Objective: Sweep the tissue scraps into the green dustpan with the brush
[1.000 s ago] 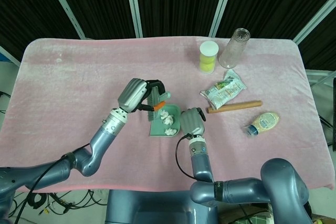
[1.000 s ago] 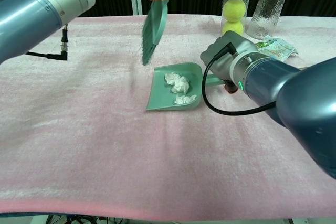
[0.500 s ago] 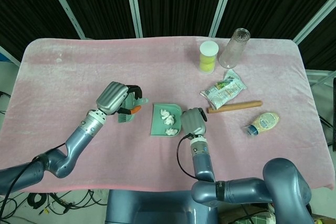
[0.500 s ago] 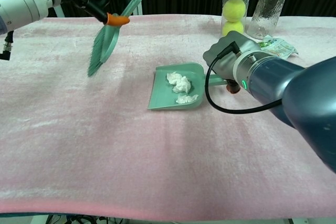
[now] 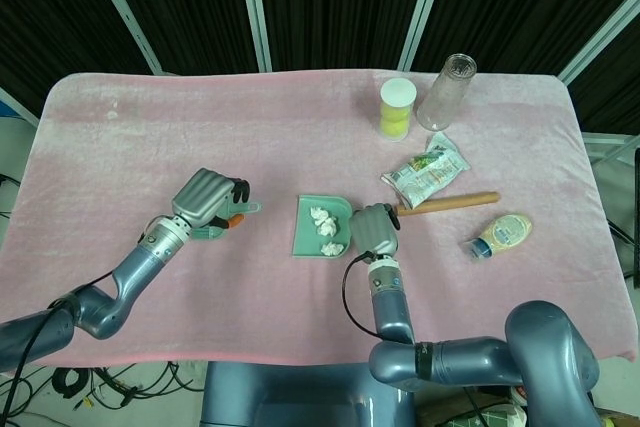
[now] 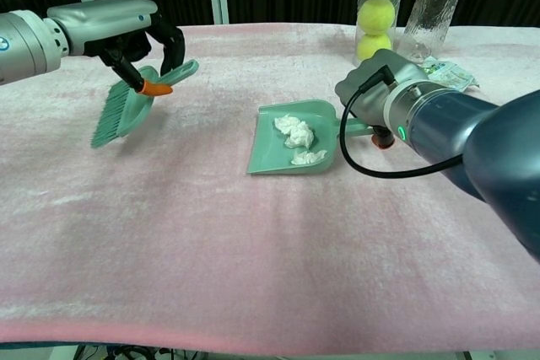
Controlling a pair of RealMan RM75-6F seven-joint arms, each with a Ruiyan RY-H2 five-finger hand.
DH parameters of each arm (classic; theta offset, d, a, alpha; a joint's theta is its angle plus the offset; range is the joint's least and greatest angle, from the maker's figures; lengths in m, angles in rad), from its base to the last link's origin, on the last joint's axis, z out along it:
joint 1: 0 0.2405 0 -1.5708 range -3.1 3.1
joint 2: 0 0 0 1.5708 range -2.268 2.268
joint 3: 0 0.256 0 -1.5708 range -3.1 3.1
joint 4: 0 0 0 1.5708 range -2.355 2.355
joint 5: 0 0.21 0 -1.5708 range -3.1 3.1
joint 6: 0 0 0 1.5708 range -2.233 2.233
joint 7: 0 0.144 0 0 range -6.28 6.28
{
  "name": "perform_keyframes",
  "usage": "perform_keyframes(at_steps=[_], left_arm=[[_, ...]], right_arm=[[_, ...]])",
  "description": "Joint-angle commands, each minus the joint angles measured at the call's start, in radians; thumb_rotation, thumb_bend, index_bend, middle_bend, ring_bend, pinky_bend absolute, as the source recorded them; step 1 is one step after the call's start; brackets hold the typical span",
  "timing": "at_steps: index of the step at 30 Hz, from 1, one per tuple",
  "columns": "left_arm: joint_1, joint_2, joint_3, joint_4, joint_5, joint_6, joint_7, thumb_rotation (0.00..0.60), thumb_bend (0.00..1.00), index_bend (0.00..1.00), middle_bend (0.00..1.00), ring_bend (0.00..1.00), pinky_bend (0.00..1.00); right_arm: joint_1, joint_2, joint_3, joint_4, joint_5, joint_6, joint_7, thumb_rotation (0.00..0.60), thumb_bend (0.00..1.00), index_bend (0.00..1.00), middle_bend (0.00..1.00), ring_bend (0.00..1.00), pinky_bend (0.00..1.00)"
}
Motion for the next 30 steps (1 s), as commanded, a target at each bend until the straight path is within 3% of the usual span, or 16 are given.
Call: perform_keyframes(at_steps=[1, 6, 13, 17, 24, 27, 30], left_arm=[[-0.003, 0.001, 0.009, 0.013, -0.014, -0.024, 0.034, 0.6, 0.54, 0.77, 0.86, 0.86, 0.95], [-0.001, 0.005, 0.018, 0.018, -0.044, -0.054, 0.098, 0.6, 0.46, 0.74, 0.84, 0.84, 0.92], [0.013, 0.022, 0.029, -0.004, -0.095, -0.078, 0.193, 0.6, 0.16, 0.43, 0.56, 0.68, 0.75], [0.029, 0.026, 0.015, -0.023, -0.136, -0.061, 0.223, 0.6, 0.13, 0.29, 0.44, 0.56, 0.63], [0.051, 0.039, 0.003, -0.059, -0.171, -0.035, 0.244, 0.6, 0.1, 0.24, 0.39, 0.46, 0.53], [0.067, 0.043, -0.003, -0.078, -0.175, -0.009, 0.231, 0.6, 0.1, 0.24, 0.39, 0.45, 0.52], [0.088, 0.048, -0.009, -0.096, -0.168, 0.026, 0.206, 0.6, 0.1, 0.23, 0.39, 0.43, 0.49]], right_arm=[[-0.001, 0.002, -0.002, 0.0, 0.001, -0.001, 0.001, 0.6, 0.67, 0.9, 0.84, 0.85, 0.69], [-0.003, 0.001, -0.008, -0.002, -0.001, -0.001, 0.006, 0.6, 0.67, 0.9, 0.84, 0.85, 0.69], [-0.006, -0.004, -0.016, -0.006, -0.004, 0.002, 0.011, 0.6, 0.67, 0.9, 0.84, 0.85, 0.69], [-0.01, -0.003, -0.022, -0.006, -0.01, 0.004, 0.017, 0.6, 0.67, 0.9, 0.84, 0.85, 0.69], [-0.018, -0.003, -0.031, -0.003, -0.016, 0.002, 0.026, 0.6, 0.66, 0.9, 0.82, 0.84, 0.69], [-0.023, -0.003, -0.038, 0.0, -0.017, 0.0, 0.03, 0.6, 0.55, 0.88, 0.75, 0.79, 0.69], [-0.031, -0.002, -0.04, 0.001, -0.017, -0.001, 0.038, 0.6, 0.4, 0.71, 0.59, 0.64, 0.69]])
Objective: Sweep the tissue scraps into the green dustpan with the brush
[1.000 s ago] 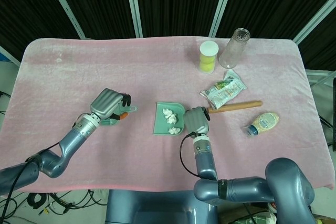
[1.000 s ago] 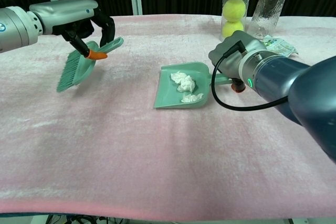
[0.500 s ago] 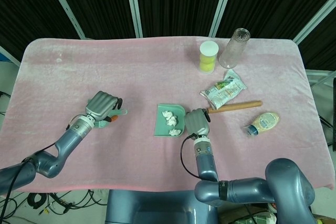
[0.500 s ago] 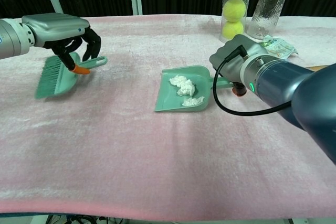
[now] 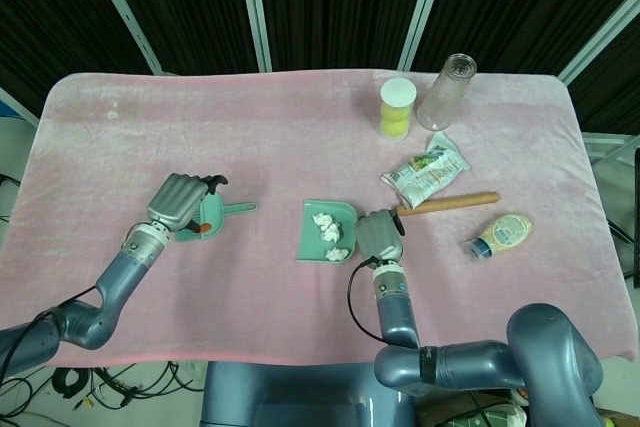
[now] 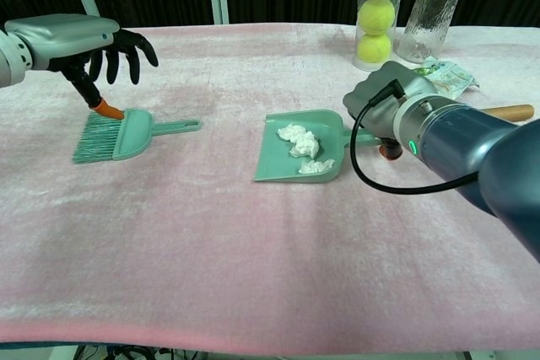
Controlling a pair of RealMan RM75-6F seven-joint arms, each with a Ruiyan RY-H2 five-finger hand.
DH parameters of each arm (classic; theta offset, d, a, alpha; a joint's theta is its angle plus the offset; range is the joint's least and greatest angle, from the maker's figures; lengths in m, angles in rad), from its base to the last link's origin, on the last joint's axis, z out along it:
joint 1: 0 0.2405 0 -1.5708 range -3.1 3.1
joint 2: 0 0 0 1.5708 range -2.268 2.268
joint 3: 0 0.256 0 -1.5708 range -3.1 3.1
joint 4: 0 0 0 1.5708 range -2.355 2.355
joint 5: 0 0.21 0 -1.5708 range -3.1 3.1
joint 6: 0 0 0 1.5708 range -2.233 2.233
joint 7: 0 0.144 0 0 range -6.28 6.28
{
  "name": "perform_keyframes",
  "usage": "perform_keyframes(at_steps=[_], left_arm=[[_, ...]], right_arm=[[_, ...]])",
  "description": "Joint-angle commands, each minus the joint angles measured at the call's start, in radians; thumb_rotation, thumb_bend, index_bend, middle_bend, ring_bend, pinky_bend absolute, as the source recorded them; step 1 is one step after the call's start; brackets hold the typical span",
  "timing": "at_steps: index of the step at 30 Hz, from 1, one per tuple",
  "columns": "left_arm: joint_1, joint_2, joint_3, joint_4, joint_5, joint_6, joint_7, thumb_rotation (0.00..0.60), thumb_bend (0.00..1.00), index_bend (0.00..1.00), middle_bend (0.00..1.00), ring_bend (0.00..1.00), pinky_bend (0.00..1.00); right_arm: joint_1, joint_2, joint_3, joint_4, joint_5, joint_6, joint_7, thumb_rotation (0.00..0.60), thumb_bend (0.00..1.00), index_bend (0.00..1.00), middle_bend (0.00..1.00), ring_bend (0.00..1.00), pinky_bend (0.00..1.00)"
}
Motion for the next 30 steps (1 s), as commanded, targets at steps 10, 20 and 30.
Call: perform_keyframes(at_steps=[10, 20, 30], left_arm=[[0.063, 0.049, -0.013, -0.09, 0.021, 0.088, -0.056, 0.6, 0.1, 0.22, 0.37, 0.34, 0.4], [0.14, 0.112, 0.034, -0.234, 0.093, 0.182, -0.059, 0.6, 0.1, 0.2, 0.33, 0.29, 0.33], [0.283, 0.191, 0.145, -0.32, 0.279, 0.397, -0.013, 0.6, 0.09, 0.06, 0.1, 0.08, 0.15]], right_arm=[[-0.011, 0.018, -0.015, -0.025, -0.02, 0.02, -0.002, 0.6, 0.21, 0.11, 0.11, 0.19, 0.35], [-0.042, 0.07, -0.027, -0.099, -0.053, 0.065, 0.027, 0.6, 0.18, 0.0, 0.0, 0.03, 0.19], [-0.192, 0.334, -0.201, -0.327, -0.369, 0.088, 0.266, 0.6, 0.12, 0.0, 0.0, 0.0, 0.14]])
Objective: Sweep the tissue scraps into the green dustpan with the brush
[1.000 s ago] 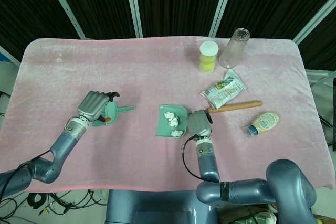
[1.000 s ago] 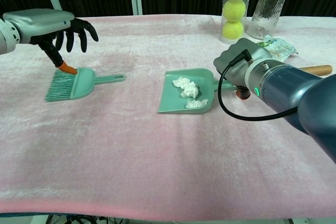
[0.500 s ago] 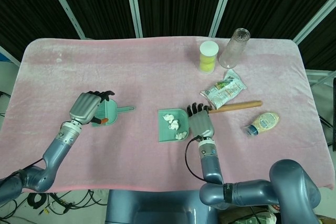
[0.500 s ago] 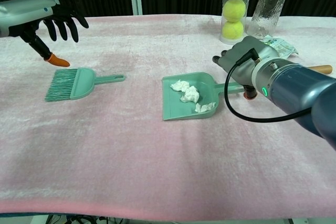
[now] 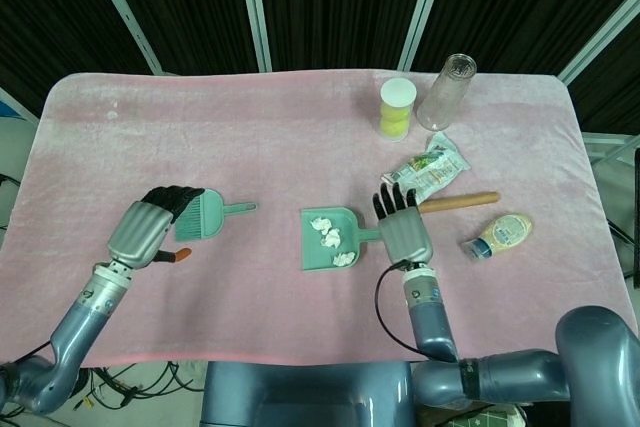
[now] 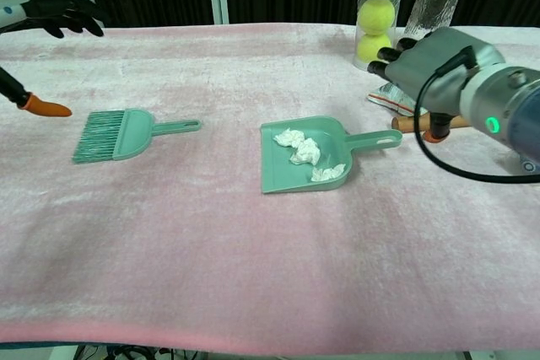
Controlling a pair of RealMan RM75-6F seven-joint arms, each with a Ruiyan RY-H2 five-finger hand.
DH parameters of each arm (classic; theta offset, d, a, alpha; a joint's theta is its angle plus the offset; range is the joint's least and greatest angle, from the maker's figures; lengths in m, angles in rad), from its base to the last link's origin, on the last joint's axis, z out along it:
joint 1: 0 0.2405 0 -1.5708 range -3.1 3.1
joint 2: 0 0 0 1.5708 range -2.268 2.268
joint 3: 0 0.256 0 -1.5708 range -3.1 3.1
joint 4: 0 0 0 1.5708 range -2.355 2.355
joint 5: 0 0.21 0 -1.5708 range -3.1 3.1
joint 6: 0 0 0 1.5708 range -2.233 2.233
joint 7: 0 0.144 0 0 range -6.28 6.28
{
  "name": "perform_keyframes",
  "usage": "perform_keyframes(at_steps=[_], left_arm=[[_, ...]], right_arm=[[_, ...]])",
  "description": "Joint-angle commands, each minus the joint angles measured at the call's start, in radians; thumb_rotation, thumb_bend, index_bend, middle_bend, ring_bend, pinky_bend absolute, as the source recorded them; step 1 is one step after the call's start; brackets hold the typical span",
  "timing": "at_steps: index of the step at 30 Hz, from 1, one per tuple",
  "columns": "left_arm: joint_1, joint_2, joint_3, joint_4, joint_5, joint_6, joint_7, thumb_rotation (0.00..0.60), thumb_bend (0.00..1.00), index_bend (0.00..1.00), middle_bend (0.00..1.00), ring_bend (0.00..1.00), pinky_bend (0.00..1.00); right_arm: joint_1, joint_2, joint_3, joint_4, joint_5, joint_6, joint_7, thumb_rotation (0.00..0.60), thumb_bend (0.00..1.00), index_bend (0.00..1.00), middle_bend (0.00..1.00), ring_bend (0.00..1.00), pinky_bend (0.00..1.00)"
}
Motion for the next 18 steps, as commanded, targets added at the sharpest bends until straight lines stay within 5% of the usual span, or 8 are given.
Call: perform_keyframes(at_steps=[1, 10, 18], left_arm=[[0.072, 0.035, 0.066, -0.028, 0.082, 0.085, 0.02, 0.6, 0.08, 0.04, 0.08, 0.06, 0.13], [0.214, 0.067, 0.165, -0.022, 0.191, 0.233, 0.039, 0.6, 0.05, 0.0, 0.0, 0.0, 0.02], [0.284, 0.078, 0.193, 0.036, 0.226, 0.287, 0.029, 0.6, 0.03, 0.0, 0.0, 0.0, 0.0]], right_arm=[[-0.112, 0.157, -0.133, -0.121, -0.215, 0.018, 0.178, 0.6, 0.12, 0.0, 0.0, 0.0, 0.14], [-0.392, 0.376, -0.408, -0.122, -0.662, 0.12, 0.629, 0.6, 0.08, 0.0, 0.0, 0.0, 0.14], [-0.574, 0.405, -0.495, 0.003, -0.9, 0.238, 0.826, 0.6, 0.08, 0.0, 0.0, 0.0, 0.13]])
